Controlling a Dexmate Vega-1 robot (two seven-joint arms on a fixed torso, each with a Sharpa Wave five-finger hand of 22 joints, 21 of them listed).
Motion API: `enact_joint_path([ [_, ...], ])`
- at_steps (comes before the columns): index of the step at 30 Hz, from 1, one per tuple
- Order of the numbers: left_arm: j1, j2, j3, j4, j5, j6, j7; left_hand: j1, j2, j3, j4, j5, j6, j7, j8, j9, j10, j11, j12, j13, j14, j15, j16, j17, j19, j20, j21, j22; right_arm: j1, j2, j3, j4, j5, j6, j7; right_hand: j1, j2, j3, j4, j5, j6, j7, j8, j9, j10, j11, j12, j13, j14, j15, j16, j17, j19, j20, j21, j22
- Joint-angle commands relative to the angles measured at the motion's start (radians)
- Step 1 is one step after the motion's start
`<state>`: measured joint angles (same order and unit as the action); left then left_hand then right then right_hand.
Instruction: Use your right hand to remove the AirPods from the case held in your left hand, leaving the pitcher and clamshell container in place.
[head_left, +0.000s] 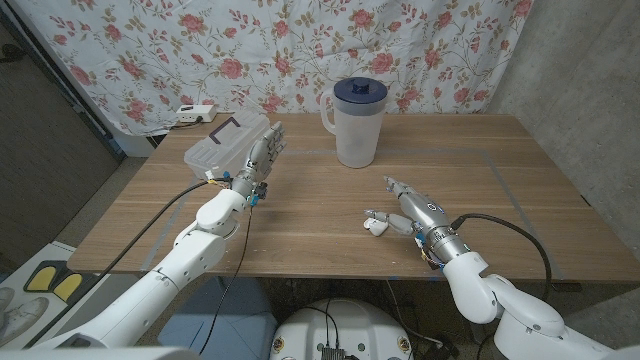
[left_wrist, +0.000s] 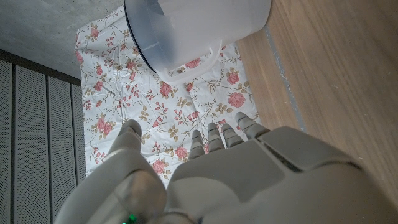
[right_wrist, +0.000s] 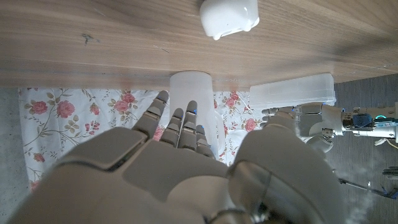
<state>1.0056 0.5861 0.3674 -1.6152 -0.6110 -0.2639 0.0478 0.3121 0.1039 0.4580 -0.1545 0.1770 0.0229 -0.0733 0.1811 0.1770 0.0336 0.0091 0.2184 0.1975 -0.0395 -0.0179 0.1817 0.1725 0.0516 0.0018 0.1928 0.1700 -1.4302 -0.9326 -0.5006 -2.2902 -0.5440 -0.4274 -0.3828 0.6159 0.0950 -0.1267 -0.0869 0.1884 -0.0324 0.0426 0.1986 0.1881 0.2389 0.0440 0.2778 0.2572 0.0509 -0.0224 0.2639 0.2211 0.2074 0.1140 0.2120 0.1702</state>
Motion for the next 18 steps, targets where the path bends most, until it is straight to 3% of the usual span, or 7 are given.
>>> enact_joint_path([
  [1,0.0,-0.008,0.008,0.001,0.0,-0.006,-0.005,0.013,0.0,0.008,-0.001,0.0,-0.003,-0.002,0.003,0.002,-0.001,0.001,-0.002,0.003,-0.008,0.004,-0.002,0.001,-0.002,0.002,-0.002,0.005,-0.012,0.02,-0.028,-0.013,-0.072,-0.068,-0.018,-0.014,0.005,0.0,0.003,0.0,0.001,-0.006,0.006,0.005,0.024,-0.011,0.011,0.009,0.018,0.0,0.012,0.009,0.02,-0.005,0.005,0.004],
  [8,-0.001,-0.01,0.011,0.004,0.004,-0.005,-0.003,0.015,0.0,0.008,-0.001,0.0,-0.003,-0.001,0.003,0.002,-0.001,-0.001,-0.002,0.003,-0.009,0.004,-0.002,0.001,-0.001,0.002,-0.001,0.005,-0.015,0.038,-0.038,-0.018,-0.076,-0.091,-0.012,-0.02,0.01,0.003,0.005,0.0,-0.018,-0.023,0.0,0.005,0.019,-0.029,0.016,0.025,0.009,-0.002,0.013,0.019,0.018,0.008,-0.001,0.005],
  [18,0.005,-0.012,0.011,-0.003,0.006,-0.004,0.005,0.016,-0.001,0.008,-0.001,0.0,-0.004,-0.002,0.003,0.002,-0.001,-0.001,-0.002,0.003,-0.009,0.005,-0.002,0.001,-0.001,0.002,-0.001,0.005,-0.013,0.04,-0.051,-0.031,-0.091,-0.133,0.018,-0.024,0.011,0.006,0.004,0.0,-0.047,-0.026,-0.008,0.005,0.012,-0.014,0.024,0.043,-0.006,0.013,0.01,0.03,0.006,0.016,-0.008,0.007],
])
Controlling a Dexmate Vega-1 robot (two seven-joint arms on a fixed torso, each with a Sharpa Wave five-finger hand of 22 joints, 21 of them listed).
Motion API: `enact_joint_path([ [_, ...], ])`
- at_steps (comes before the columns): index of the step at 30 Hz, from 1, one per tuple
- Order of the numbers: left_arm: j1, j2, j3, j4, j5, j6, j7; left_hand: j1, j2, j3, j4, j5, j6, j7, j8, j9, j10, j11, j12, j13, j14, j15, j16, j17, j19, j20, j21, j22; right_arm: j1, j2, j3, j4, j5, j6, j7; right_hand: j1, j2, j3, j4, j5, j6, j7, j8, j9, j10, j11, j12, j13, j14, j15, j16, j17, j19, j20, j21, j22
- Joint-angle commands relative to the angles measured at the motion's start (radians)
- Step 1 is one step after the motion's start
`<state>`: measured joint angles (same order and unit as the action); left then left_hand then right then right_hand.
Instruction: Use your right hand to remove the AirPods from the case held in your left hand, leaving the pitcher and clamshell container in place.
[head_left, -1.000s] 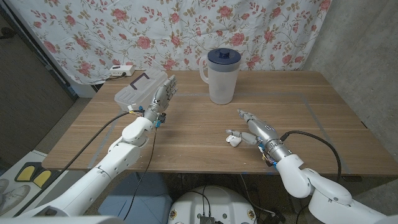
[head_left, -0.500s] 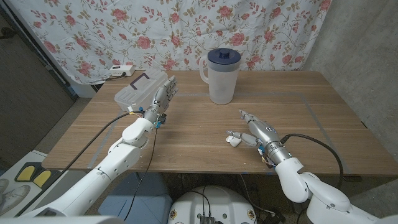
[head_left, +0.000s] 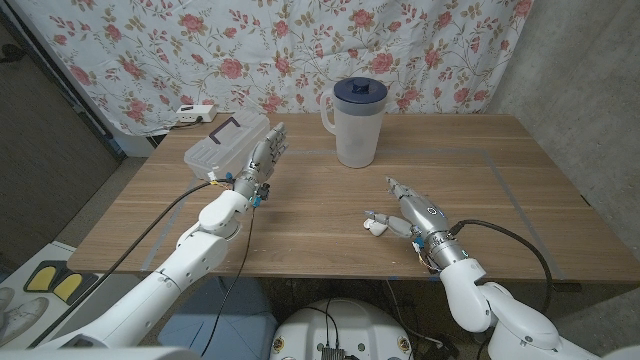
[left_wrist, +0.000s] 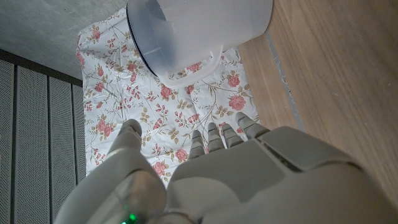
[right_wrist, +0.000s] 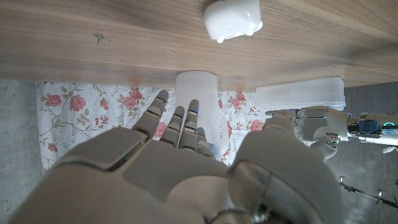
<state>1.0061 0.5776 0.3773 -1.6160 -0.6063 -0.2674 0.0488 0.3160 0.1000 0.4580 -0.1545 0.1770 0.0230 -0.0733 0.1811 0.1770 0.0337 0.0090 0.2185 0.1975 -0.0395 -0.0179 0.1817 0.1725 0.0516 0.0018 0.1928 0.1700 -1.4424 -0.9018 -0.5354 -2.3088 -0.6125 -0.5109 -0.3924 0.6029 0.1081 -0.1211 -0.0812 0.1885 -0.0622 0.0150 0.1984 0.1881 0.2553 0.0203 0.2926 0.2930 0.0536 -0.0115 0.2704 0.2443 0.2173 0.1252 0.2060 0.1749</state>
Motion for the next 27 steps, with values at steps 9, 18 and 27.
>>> enact_joint_path([
  [9,0.007,-0.009,0.009,0.0,0.005,0.002,0.003,0.014,0.003,0.008,-0.001,0.0,-0.002,0.0,0.004,0.002,-0.002,0.001,-0.002,0.003,-0.008,0.004,-0.001,0.001,-0.001,0.002,-0.001,0.005,0.003,0.01,-0.029,-0.018,-0.042,-0.085,0.047,0.005,-0.003,0.008,-0.013,0.0,-0.037,0.004,-0.009,0.006,-0.017,0.011,0.015,0.025,-0.024,0.011,-0.002,0.012,-0.016,0.009,-0.008,0.002],
  [18,0.009,-0.01,0.011,0.0,0.009,0.0,0.004,0.015,0.003,0.008,-0.001,0.0,-0.004,-0.001,0.003,0.002,-0.002,0.0,-0.002,0.003,-0.009,0.005,-0.002,0.001,-0.002,0.003,-0.001,0.005,0.008,0.012,-0.04,-0.024,-0.059,-0.119,0.068,0.029,0.002,0.021,-0.028,0.001,-0.05,0.005,-0.008,0.007,-0.005,0.006,0.035,0.045,-0.023,0.012,-0.003,0.018,-0.023,0.008,-0.01,0.002],
  [27,0.01,-0.01,0.011,-0.002,0.009,0.003,0.007,0.017,0.003,0.008,-0.001,0.0,-0.004,-0.002,0.003,0.002,-0.001,0.001,-0.001,0.003,-0.009,0.004,-0.001,0.001,-0.002,0.002,0.0,0.005,0.022,0.022,-0.066,-0.022,-0.086,-0.148,0.093,0.038,0.003,0.027,-0.034,-0.001,-0.065,0.002,-0.01,0.007,0.001,0.005,0.049,0.06,-0.026,0.014,-0.004,0.022,-0.028,0.008,-0.011,0.002],
])
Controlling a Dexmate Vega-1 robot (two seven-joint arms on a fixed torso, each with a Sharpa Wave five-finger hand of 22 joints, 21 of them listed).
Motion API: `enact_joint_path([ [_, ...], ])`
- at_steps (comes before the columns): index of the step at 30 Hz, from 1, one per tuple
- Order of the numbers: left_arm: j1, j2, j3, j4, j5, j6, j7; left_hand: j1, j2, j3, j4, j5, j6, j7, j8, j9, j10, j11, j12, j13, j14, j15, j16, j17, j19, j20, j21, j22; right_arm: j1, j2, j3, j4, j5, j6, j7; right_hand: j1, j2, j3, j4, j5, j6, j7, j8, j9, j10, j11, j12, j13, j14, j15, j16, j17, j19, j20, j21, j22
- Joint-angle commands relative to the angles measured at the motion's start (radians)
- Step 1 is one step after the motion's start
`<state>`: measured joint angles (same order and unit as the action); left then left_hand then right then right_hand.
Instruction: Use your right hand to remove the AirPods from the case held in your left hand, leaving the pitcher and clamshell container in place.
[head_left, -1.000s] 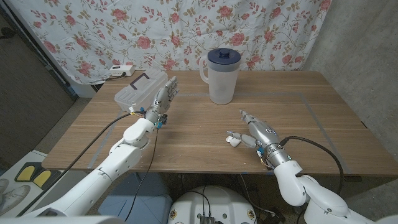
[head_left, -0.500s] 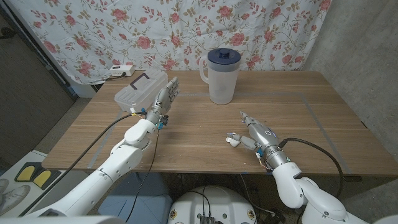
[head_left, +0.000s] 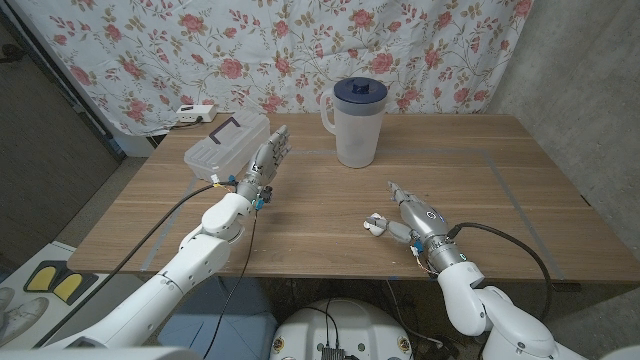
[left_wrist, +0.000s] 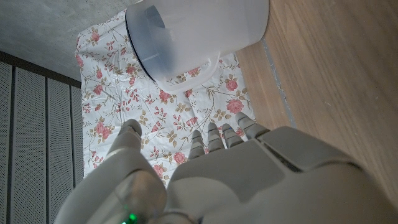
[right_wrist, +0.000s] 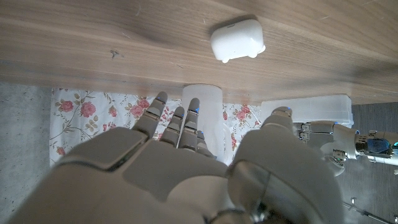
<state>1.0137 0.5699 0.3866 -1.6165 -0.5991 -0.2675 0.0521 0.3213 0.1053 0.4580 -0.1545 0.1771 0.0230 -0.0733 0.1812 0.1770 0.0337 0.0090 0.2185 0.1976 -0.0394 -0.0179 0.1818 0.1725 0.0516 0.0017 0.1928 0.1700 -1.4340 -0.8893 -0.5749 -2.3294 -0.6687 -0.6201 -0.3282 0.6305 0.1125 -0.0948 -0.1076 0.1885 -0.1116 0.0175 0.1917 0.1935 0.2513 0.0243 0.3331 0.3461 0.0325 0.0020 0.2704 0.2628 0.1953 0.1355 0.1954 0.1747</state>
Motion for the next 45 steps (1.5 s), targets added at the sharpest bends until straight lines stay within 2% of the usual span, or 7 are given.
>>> enact_joint_path([
  [1,0.001,-0.001,0.002,0.001,0.0,0.001,-0.003,0.011,-0.002,0.008,-0.001,0.0,-0.004,-0.001,0.003,0.002,-0.001,0.001,-0.001,0.003,-0.009,0.005,-0.002,0.001,-0.002,0.002,0.0,0.005,0.015,0.01,-0.03,0.0,-0.032,-0.038,0.03,0.011,-0.001,0.001,-0.008,-0.001,-0.018,0.0,-0.004,0.002,0.006,0.0,0.01,0.009,-0.004,0.001,-0.004,0.004,-0.005,-0.002,-0.001,0.002],
  [13,0.001,-0.003,0.002,0.004,-0.001,-0.003,-0.006,0.013,-0.003,0.008,0.0,0.0,-0.005,-0.001,0.003,0.002,-0.002,0.001,-0.002,0.003,-0.009,0.004,-0.001,0.001,-0.002,0.002,0.0,0.005,0.032,0.019,-0.054,0.004,-0.06,-0.06,0.06,0.014,0.0,0.006,-0.011,-0.002,-0.021,0.003,0.0,0.002,0.012,-0.001,0.025,0.026,-0.005,0.005,-0.004,0.01,-0.007,-0.002,-0.001,0.002],
  [16,0.004,-0.004,0.0,0.004,-0.001,-0.006,-0.003,0.013,-0.003,0.008,0.0,0.0,-0.004,-0.001,0.003,0.002,-0.002,0.001,-0.002,0.003,-0.009,0.004,-0.001,0.001,-0.002,0.002,0.0,0.005,0.037,0.023,-0.061,0.007,-0.064,-0.061,0.067,0.035,0.017,0.022,-0.019,0.002,-0.022,-0.001,0.002,0.002,0.007,-0.004,0.03,0.036,-0.005,0.005,-0.005,0.012,-0.006,-0.003,0.0,0.002],
  [21,0.009,-0.002,-0.001,-0.002,0.002,-0.004,0.004,0.014,-0.003,0.007,0.0,0.0,-0.005,-0.001,0.003,0.002,-0.001,0.0,-0.001,0.003,-0.009,0.004,-0.001,0.001,-0.002,0.002,0.0,0.005,0.041,0.029,-0.07,0.01,-0.074,-0.066,0.072,0.05,0.022,0.032,-0.025,0.005,-0.028,-0.003,0.002,0.002,0.003,-0.001,0.035,0.044,-0.011,0.008,-0.007,0.014,-0.009,0.001,-0.001,0.002],
  [35,0.01,-0.007,0.002,0.008,-0.006,-0.016,-0.013,0.014,-0.004,0.007,0.0,0.0,-0.005,-0.001,0.004,0.002,-0.002,-0.001,-0.002,0.003,-0.01,0.004,-0.001,0.001,-0.003,0.002,0.0,0.005,0.038,0.049,-0.09,0.02,-0.121,-0.086,0.059,0.062,0.022,0.042,-0.031,0.007,-0.032,0.002,0.004,0.002,0.014,-0.004,0.053,0.064,-0.002,0.007,-0.005,0.019,-0.006,0.005,0.001,0.001],
  [37,0.013,-0.003,0.002,0.0,0.005,-0.012,0.0,0.015,-0.004,0.007,0.0,0.0,-0.005,-0.001,0.004,0.002,-0.002,0.001,-0.001,0.003,-0.009,0.004,-0.001,0.001,-0.003,0.003,0.0,0.005,0.04,0.054,-0.097,0.021,-0.138,-0.1,0.061,0.063,0.021,0.044,-0.031,0.007,-0.028,0.001,0.006,0.002,0.028,-0.012,0.064,0.07,0.006,0.005,-0.002,0.02,-0.001,0.006,0.002,0.001],
  [45,0.017,-0.001,-0.004,-0.007,-0.003,-0.014,-0.005,0.015,-0.004,0.006,0.001,0.0,-0.005,-0.001,0.004,0.002,-0.002,0.001,-0.001,0.003,-0.01,0.005,-0.001,0.001,-0.003,0.002,0.0,0.005,0.041,0.064,-0.108,0.028,-0.17,-0.111,0.062,0.063,0.017,0.046,-0.031,0.006,-0.024,0.005,0.008,0.002,0.037,-0.009,0.075,0.08,0.014,0.003,0.0,0.023,0.002,0.003,0.003,0.001],
])
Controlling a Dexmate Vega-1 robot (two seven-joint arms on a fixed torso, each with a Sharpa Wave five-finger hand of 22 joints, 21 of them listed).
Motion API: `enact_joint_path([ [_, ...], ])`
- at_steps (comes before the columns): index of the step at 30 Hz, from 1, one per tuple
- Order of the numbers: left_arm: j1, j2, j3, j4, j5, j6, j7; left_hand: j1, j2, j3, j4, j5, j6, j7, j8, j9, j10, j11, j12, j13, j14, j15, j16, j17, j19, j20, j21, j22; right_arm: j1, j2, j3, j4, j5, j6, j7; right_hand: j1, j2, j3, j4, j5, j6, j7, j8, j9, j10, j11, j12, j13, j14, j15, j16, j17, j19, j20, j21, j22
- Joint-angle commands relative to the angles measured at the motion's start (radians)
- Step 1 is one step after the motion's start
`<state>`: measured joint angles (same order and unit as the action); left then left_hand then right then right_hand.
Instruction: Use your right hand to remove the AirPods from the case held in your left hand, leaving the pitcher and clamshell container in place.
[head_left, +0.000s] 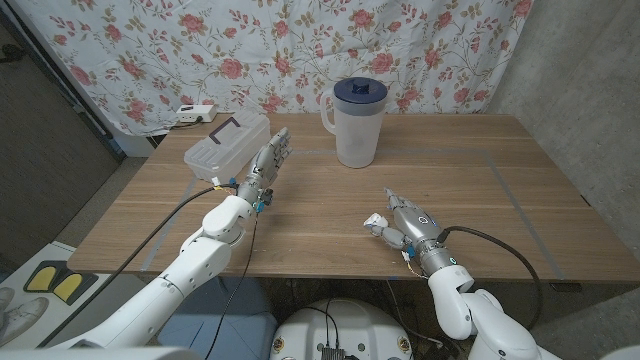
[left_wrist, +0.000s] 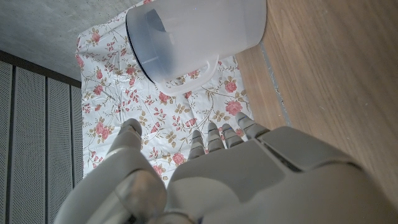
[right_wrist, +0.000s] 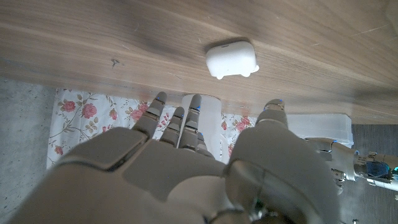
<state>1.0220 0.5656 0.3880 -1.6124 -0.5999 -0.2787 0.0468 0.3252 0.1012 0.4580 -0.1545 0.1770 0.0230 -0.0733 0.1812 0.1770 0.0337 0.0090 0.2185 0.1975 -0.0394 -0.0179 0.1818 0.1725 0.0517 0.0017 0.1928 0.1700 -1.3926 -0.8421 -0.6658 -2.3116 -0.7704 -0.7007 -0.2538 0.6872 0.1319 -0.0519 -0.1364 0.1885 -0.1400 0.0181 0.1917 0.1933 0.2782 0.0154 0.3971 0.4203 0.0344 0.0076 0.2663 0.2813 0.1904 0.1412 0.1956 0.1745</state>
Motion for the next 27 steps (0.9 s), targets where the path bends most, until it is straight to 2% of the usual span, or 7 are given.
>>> enact_joint_path([
  [1,0.011,0.003,-0.005,-0.016,0.002,0.001,0.009,0.012,0.0,0.006,0.001,0.0,-0.006,-0.001,0.003,0.002,-0.001,0.001,-0.001,0.003,-0.009,0.004,-0.001,0.001,-0.003,0.002,0.0,0.005,0.001,0.02,-0.018,0.013,-0.071,-0.033,-0.012,0.007,-0.002,0.004,-0.002,0.006,0.005,0.005,0.008,0.002,0.011,0.0,0.012,0.006,0.012,-0.002,0.005,0.005,0.007,-0.003,0.003,0.002],
  [27,0.005,0.006,-0.001,-0.009,-0.004,0.007,-0.005,0.014,0.0,0.006,0.001,0.0,-0.005,-0.002,0.004,0.002,-0.001,0.001,-0.001,0.003,-0.01,0.004,-0.001,0.001,-0.002,0.002,0.001,0.005,0.023,0.075,-0.062,0.062,-0.139,-0.048,0.011,-0.002,-0.009,0.005,0.003,0.002,0.005,0.006,0.008,0.002,0.001,0.001,0.024,0.027,0.008,0.006,0.002,0.013,0.005,-0.002,0.002,0.002],
])
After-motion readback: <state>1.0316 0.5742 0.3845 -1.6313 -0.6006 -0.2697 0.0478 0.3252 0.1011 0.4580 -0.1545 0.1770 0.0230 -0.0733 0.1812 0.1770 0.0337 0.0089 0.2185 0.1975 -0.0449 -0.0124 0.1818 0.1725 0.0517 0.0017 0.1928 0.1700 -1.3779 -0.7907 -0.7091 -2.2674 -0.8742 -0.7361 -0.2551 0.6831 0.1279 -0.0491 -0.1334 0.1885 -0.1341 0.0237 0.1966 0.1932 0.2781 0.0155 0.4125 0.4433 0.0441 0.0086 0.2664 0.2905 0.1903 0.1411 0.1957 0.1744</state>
